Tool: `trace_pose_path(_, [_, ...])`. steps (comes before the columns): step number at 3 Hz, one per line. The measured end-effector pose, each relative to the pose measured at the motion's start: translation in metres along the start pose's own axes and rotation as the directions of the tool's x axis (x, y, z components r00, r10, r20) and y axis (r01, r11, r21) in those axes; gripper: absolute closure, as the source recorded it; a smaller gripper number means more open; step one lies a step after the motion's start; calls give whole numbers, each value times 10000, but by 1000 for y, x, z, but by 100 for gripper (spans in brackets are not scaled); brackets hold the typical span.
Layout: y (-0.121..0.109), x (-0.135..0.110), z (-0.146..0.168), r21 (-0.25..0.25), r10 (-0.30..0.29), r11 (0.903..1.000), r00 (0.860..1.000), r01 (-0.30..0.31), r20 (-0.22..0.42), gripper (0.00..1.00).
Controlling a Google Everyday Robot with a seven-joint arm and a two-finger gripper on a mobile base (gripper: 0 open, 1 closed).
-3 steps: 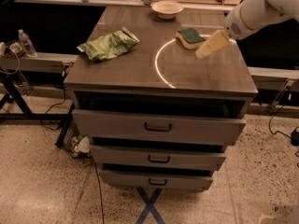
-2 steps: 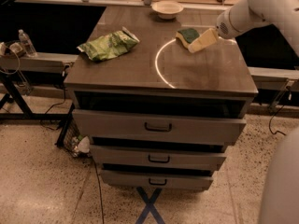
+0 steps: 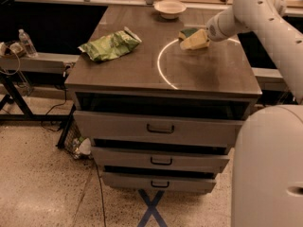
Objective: Pick sponge
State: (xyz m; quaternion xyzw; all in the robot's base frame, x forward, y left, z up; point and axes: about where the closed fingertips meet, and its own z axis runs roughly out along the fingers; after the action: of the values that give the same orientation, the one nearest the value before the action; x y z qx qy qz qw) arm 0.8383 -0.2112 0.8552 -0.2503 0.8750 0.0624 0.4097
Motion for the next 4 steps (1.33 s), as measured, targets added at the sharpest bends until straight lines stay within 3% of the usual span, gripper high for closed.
trace_pose_path(1, [-1, -3, 14, -31, 64, 10000, 9998, -63, 179, 18])
trace_pose_path(3, [2, -5, 17, -31, -209, 9998, 9995, 210, 242, 65])
trace_pose_path(4, [16, -22, -3, -469, -776, 9956, 9946, 809, 692, 96])
